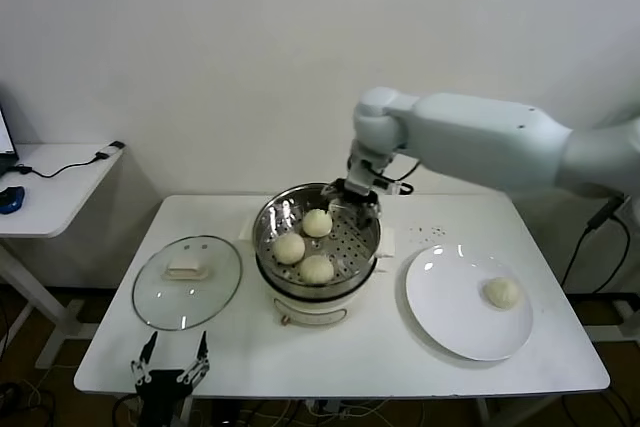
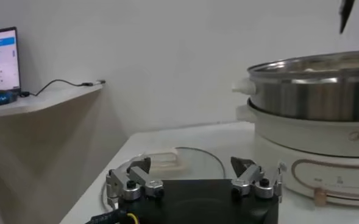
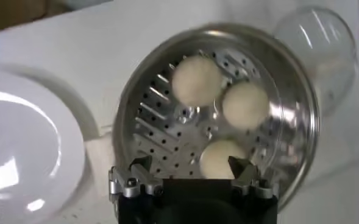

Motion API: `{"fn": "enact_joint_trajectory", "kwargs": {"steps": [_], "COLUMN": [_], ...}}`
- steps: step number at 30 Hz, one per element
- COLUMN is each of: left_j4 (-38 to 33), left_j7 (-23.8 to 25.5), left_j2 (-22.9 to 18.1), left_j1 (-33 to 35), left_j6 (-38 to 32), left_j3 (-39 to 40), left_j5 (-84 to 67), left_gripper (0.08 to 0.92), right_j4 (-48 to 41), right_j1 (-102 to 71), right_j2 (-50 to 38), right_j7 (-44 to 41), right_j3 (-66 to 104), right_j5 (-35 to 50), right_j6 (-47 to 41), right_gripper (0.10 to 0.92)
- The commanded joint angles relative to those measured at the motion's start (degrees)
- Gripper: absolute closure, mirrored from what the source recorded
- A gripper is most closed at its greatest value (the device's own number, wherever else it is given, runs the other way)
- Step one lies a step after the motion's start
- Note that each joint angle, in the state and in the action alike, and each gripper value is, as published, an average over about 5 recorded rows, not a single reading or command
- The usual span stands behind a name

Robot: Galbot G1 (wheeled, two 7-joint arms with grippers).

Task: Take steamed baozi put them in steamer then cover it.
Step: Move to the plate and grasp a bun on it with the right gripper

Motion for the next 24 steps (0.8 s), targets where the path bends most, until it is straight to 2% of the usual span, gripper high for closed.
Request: {"fn": "enact_joint_trajectory", "kwargs": {"steps": [1, 6, 12, 19, 24], "left_j4": [-0.42, -0.53, -0.99, -1.41, -1.28], "left_j7": [0.04, -0.45, -0.54, -0.58, -0.64], "left_j2": [-0.06, -0.03, -0.3, -0.44, -0.77], "left_j1": [0.11, 0.18, 0.22, 0.19, 0.2], "left_j6": [0.08, 0.19, 0.41, 1.08, 1.34], "left_j3": [0.15, 0.04, 0.04, -0.16, -0.15], "left_j5": [0.24, -0.15, 0.17, 1.03, 1.68], "left_gripper": [0.177, 0.177, 0.177, 0.177, 0.177], "right_j4": [3.69, -1.3, -8.92, -16.3, -19.13], "right_j1": [1.04, -10.96, -27.49, -42.94, -46.37], "right_j2": [-21.7, -27.56, -29.52, -29.34, -27.75], "right_j7": [4.32, -0.69, -3.43, -4.51, -5.09], "right_j3": [-3.44, 4.18, 18.78, 34.06, 37.74], "right_j5": [18.49, 8.47, -6.47, -15.66, -18.25], "right_j6": [-27.65, -23.57, -15.16, -10.99, -10.46], "right_gripper": [0.203, 0.203, 0.203, 0.203, 0.203]}}
